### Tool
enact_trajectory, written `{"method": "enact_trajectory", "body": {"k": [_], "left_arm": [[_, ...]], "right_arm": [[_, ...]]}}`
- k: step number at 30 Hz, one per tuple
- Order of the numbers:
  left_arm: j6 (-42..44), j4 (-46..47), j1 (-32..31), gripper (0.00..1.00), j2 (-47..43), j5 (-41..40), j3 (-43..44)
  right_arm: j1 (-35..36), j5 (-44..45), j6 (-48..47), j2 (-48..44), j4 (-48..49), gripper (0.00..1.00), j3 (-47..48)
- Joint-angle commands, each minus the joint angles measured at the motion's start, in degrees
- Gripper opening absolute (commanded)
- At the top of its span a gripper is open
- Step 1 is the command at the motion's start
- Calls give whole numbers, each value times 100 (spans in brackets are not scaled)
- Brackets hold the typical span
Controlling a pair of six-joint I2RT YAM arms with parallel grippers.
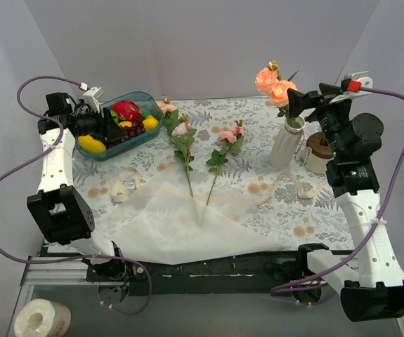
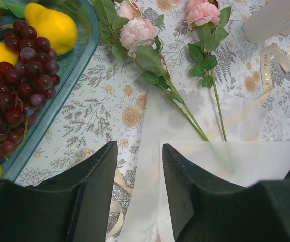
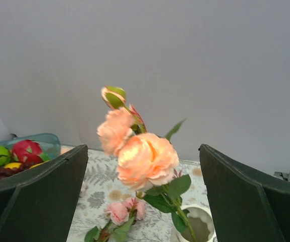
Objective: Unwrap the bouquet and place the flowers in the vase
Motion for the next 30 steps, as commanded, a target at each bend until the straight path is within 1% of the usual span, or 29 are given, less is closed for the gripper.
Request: {"method": "enact_trajectory", "body": {"k": [1,7,10,11,12,13,14,15,16,17,18,19,20,21,22,23,24,25,26,27,28,29,30], "left_arm": [[53,-7,16,41,-223,77,144],[62,-60,16,41,-197,120,188],[62,-25,16,41,-232,112,136],[44,-8,16,41,-241,103,101],[35,-7,25,41,-241,103,92],[44,-7,16,41,-249,103,74],[35,-7,16,41,-267,112,22],[35,10,16,41,-276,103,-22],[26,19,16,41,-293,103,-49],[26,45,25,41,-311,77,-75],[26,71,16,41,-328,68,-110],[26,72,16,41,-329,59,-111],[26,72,16,41,-320,50,-111],[26,72,16,41,-320,33,-111],[26,63,16,41,-320,33,-102],[35,63,25,41,-337,24,-93],[35,72,16,41,-346,24,-110],[70,72,16,41,-381,41,-128],[53,106,25,41,-399,33,-154],[1,229,16,42,-442,24,-198],[-70,326,16,43,-512,-63,-294],[-131,414,25,43,-557,-81,-347],[-149,493,16,43,-583,-73,-374]], "right_arm": [[38,-507,500,-173,-1007,98,926],[56,-1288,888,-516,-939,98,821],[91,-2296,958,-412,-667,98,453],[160,-2508,1045,-333,-579,98,330],[448,-2484,950,-97,-682,98,216],[651,-2310,836,18,-822,98,162],[879,-1647,740,124,-1007,98,110],[1352,-1458,460,343,-1043,98,-30],[1565,-1299,396,467,-1044,98,-119],[1767,-836,352,590,-965,98,-233],[2178,-605,134,974,-1043,98,-234],[2374,-290,106,1213,-1209,98,-112],[2541,609,149,1459,-1402,98,-15],[2726,906,176,1940,-1639,98,47],[2806,1352,524,2162,-1876,98,222],[2911,2175,771,2382,-2122,98,328],[2921,2157,965,2749,-2333,98,425],[2921,2000,1254,2875,-2397,98,425],[2938,1590,1405,2989,-2354,98,347],[2938,1498,1589,3208,-2344,98,312],[2947,1532,1722,3332,-2449,98,303],[2982,1942,2010,3481,-2633,98,389],[3000,2059,2091,3804,-2748,98,451]]}}
